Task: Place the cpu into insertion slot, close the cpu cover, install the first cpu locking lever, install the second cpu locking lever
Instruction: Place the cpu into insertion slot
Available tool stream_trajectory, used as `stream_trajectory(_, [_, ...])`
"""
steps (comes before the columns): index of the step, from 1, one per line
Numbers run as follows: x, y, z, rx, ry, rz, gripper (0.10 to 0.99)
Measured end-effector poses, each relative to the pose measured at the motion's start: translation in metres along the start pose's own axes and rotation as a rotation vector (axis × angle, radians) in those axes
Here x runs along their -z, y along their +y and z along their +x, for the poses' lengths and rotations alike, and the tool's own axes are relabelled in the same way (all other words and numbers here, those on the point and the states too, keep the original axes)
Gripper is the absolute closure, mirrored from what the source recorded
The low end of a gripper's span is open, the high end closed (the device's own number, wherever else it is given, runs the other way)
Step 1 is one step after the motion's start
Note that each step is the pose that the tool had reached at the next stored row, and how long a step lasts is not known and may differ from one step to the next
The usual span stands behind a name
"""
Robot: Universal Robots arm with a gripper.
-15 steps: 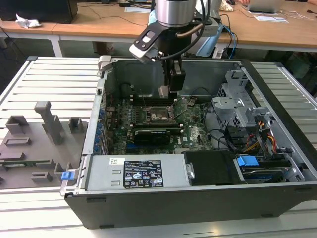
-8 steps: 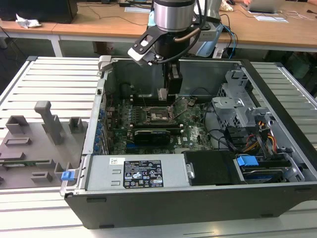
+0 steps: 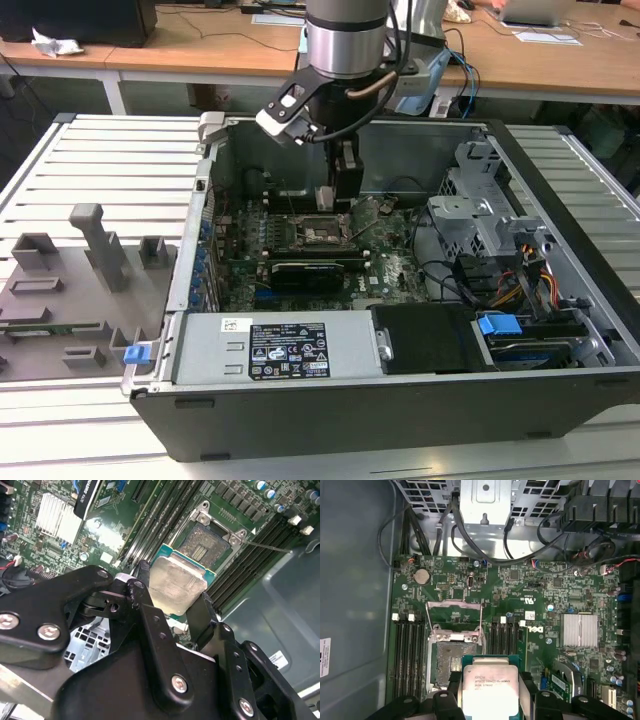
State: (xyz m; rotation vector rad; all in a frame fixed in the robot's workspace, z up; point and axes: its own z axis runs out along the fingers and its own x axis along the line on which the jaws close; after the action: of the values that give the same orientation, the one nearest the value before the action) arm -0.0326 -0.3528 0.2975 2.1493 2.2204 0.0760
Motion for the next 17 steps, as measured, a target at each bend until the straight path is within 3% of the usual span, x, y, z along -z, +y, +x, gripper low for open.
stream_trajectory(7, [-0.0097, -0.0023, 0.0004, 0.0, 0.0, 0.0, 0.549])
stream_trajectory(17, [-0.0157, -0.0036, 0.0005, 0.0, -0.0007, 0.0, 0.549])
